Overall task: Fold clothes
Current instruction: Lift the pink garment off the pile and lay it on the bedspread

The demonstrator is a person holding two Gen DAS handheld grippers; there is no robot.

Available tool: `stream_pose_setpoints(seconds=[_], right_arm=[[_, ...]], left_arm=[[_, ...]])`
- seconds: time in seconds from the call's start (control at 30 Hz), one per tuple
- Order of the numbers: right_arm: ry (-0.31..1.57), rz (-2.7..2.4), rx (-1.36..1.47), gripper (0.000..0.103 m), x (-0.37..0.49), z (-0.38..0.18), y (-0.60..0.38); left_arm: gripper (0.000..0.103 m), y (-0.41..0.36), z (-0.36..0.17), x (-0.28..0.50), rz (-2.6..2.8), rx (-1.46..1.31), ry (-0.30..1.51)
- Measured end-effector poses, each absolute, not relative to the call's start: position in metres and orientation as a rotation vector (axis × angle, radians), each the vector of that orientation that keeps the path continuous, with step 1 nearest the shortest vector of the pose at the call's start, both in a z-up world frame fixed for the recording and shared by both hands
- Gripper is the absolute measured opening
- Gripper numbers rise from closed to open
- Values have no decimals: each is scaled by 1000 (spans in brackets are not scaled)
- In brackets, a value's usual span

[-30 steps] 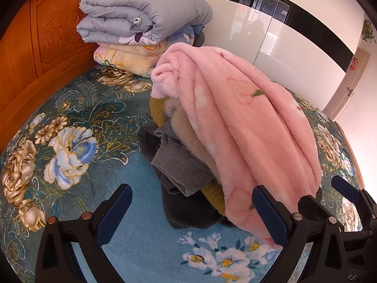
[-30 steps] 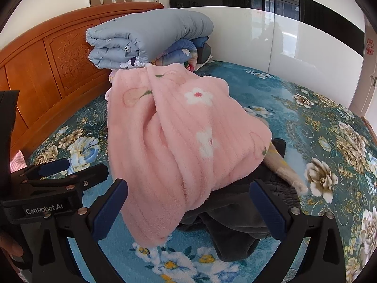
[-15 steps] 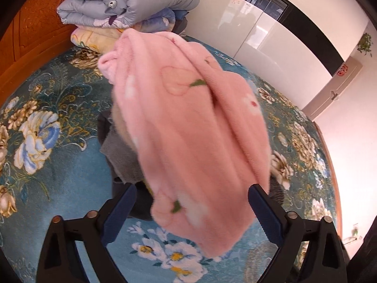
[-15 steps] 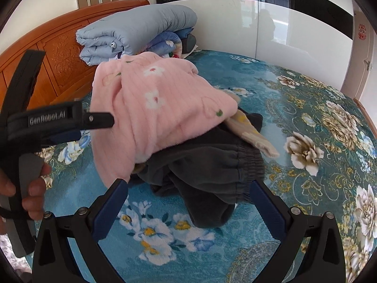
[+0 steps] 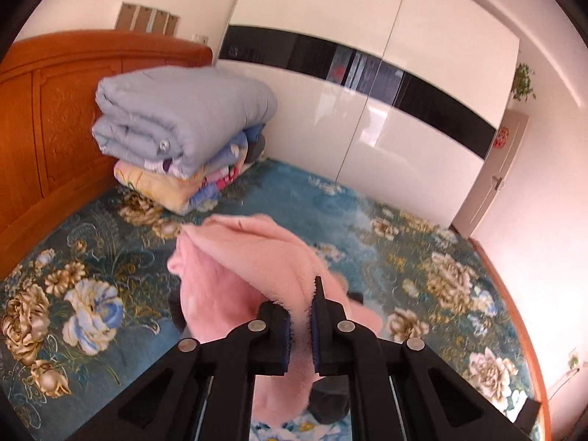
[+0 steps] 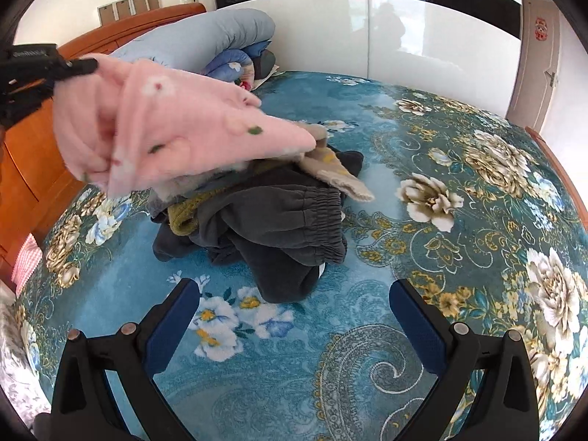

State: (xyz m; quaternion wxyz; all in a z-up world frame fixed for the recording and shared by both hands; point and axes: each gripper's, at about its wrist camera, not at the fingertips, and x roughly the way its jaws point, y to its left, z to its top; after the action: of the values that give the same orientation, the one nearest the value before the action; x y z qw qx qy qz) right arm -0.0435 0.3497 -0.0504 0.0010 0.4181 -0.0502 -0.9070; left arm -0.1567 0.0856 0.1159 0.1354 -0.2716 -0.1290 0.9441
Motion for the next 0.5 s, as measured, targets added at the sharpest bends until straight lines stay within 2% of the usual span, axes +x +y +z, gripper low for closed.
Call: stream_pose_setpoints(seconds=[0.3, 0.43, 0.5], right_arm=[[-251, -2892, 1138, 103, 15, -1, 351], [-324, -2896, 1082, 103, 43, 10, 352], [-365, -2885, 1090, 103, 56, 9, 352]], left_arm=[[9, 45, 235, -46, 2656, -428, -291], [9, 70, 211, -24, 2645, -514, -64], [9, 79, 178, -27, 2626, -636, -45]])
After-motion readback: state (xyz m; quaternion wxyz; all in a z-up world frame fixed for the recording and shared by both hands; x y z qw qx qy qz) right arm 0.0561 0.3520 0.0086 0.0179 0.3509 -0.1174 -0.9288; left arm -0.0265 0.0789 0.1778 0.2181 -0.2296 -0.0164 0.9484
